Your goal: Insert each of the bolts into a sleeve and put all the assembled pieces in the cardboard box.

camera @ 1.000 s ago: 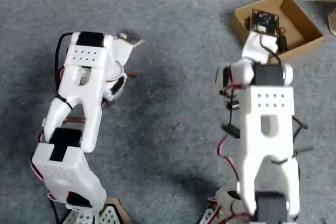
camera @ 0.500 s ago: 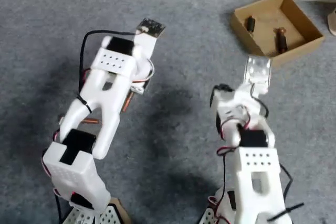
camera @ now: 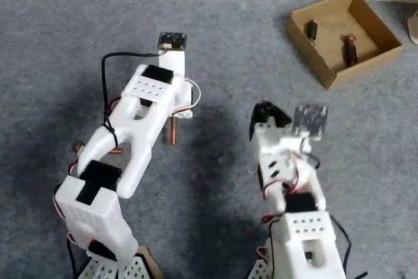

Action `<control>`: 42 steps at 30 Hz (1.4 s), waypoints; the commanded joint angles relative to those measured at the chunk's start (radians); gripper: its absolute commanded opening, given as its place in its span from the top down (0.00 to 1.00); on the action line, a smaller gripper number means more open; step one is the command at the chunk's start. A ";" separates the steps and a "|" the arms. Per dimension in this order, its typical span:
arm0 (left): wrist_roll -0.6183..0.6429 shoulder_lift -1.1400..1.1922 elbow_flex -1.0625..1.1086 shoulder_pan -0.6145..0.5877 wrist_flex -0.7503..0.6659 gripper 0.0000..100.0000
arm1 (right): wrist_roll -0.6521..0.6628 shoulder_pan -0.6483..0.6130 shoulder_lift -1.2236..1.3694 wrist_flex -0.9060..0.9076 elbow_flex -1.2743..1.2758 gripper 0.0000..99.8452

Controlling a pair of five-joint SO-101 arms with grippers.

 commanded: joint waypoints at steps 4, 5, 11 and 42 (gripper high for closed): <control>0.054 -0.064 -0.001 0.041 -0.012 0.99 | 0.015 -0.065 -0.151 -0.285 0.196 1.00; 0.054 -0.062 -0.001 0.041 -0.014 0.99 | 0.015 -0.067 -0.170 -0.285 0.219 1.00; 0.055 -0.071 -0.013 0.074 -0.023 0.99 | 0.011 -0.068 -0.209 -0.147 0.274 1.00; -0.034 -0.268 -0.412 0.268 -0.043 0.99 | 0.009 -0.065 -0.205 -0.122 0.272 1.00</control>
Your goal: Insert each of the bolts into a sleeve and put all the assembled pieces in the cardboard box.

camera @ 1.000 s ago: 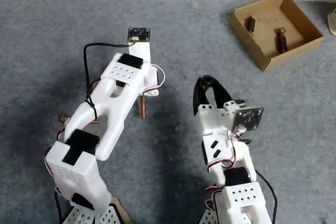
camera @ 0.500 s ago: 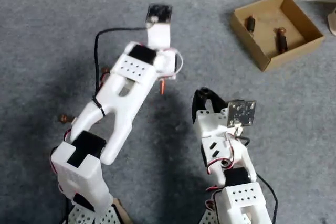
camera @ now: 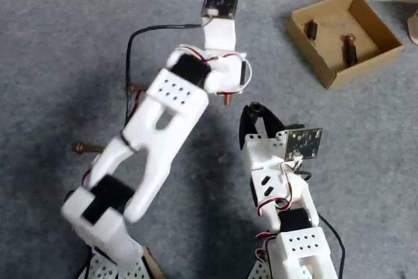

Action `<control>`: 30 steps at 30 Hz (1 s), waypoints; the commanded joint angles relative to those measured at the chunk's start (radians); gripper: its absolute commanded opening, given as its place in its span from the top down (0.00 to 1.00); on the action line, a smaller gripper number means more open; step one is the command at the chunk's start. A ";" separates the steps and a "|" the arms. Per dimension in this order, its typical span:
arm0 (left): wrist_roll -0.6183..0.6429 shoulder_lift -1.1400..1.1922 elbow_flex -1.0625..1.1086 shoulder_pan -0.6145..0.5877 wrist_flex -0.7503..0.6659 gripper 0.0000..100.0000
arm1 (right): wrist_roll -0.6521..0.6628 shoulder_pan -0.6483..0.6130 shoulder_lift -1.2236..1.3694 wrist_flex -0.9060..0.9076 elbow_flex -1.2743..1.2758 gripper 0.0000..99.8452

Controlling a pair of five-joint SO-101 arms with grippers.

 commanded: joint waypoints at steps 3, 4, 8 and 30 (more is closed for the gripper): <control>-0.035 -0.170 -0.035 0.018 -0.015 0.99 | 0.006 -0.002 -0.013 -0.035 0.130 1.00; -0.035 -0.179 -0.013 0.018 -0.029 0.99 | 0.006 -0.002 -0.015 -0.035 0.130 1.00; -0.035 -0.249 0.104 0.070 -0.075 0.99 | 0.011 -0.008 -0.019 -0.035 0.130 1.00; -0.172 -0.507 0.657 0.171 -0.661 0.99 | 0.011 -0.008 -0.013 -0.027 0.130 1.00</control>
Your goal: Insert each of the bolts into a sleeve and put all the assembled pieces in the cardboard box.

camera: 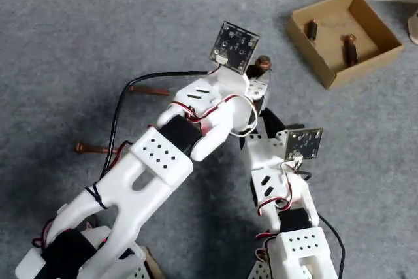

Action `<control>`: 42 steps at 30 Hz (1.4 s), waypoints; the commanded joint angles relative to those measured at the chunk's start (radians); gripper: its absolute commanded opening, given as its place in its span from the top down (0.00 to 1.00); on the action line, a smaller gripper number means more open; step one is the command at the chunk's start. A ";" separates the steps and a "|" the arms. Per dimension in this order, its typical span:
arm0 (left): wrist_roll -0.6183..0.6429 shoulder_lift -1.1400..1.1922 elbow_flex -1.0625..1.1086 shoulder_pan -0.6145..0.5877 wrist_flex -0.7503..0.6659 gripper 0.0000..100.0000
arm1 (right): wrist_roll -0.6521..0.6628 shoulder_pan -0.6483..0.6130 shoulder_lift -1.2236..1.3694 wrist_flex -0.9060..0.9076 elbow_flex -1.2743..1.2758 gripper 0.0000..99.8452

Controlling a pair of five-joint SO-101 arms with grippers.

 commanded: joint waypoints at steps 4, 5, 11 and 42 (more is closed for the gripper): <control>0.006 -0.061 -0.008 0.021 -0.025 0.99 | 0.011 -0.008 -0.013 -0.027 0.128 1.00; 0.035 -0.061 -0.008 0.021 -0.025 0.99 | 0.011 -0.008 -0.013 -0.027 0.128 1.00; 0.081 -0.061 0.058 0.015 -0.060 0.99 | 0.011 -0.008 -0.013 -0.027 0.128 1.00; -0.028 -0.068 0.545 0.027 -0.210 0.66 | 0.012 -0.002 -0.013 -0.025 0.130 1.00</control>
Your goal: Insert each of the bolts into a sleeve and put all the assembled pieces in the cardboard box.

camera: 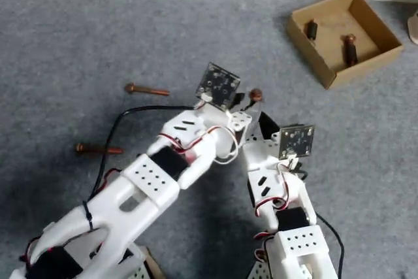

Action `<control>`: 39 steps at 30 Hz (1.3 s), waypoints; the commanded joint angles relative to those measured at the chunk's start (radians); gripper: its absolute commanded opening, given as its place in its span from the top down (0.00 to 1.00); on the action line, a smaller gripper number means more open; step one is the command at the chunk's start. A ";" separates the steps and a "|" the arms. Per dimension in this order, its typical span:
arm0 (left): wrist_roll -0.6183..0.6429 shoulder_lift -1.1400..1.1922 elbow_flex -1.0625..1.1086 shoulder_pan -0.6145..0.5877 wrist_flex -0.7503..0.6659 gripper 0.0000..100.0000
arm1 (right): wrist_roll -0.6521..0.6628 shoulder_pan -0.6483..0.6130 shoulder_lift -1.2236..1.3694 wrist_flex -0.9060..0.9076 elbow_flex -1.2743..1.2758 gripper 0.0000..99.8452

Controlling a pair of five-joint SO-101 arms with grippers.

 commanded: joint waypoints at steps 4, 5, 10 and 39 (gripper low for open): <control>0.101 0.008 0.071 0.015 0.087 0.56 | 0.002 -0.002 -0.021 -0.030 0.130 1.00; 0.117 0.005 0.070 0.013 0.103 0.56 | -0.002 -0.001 -0.021 -0.030 0.130 1.00; 0.132 0.004 0.070 0.005 0.140 0.56 | -0.006 0.030 -0.021 0.028 0.130 1.00; 0.269 0.013 -0.035 -0.143 0.336 0.56 | -0.006 0.140 -0.018 0.515 -0.188 1.00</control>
